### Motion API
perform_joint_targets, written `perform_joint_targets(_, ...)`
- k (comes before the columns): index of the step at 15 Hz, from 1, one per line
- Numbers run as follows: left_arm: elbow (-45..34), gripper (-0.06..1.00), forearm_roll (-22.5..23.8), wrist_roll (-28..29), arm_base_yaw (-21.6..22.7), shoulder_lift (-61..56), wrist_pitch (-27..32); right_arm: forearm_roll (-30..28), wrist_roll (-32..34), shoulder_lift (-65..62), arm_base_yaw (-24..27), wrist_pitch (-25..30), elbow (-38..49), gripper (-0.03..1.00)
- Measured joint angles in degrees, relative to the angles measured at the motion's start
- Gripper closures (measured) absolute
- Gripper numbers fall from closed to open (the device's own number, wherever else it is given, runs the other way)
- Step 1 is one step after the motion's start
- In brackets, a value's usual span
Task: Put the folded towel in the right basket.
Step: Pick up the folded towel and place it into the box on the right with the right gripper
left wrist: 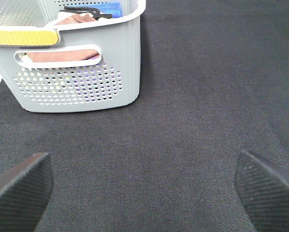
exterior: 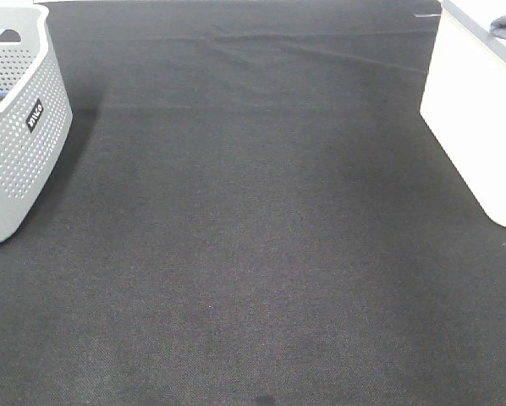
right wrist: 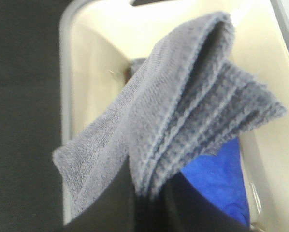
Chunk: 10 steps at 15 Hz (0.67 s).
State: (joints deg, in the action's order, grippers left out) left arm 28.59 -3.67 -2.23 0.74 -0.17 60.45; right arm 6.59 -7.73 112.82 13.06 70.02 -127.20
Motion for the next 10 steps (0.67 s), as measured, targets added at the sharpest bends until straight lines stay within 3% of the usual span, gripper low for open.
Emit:
perform_joint_targets(5, 0.00, -0.02, 0.00, 0.00, 0.00, 0.00, 0.00, -0.40, 0.17, 9.45, 0.57, 0.00, 0.00, 0.88)
perform_joint_targets(6, 0.00, -0.02, 0.00, 0.00, 0.00, 0.00, 0.00, -0.40, 0.17, 10.71, 0.57, 0.00, 0.00, 0.82)
perform_joint_targets(10, 0.00, -0.02, 0.00, 0.00, 0.00, 0.00, 0.00, -0.46, 1.26, 11.92, 0.57, 0.00, 0.00, 0.39)
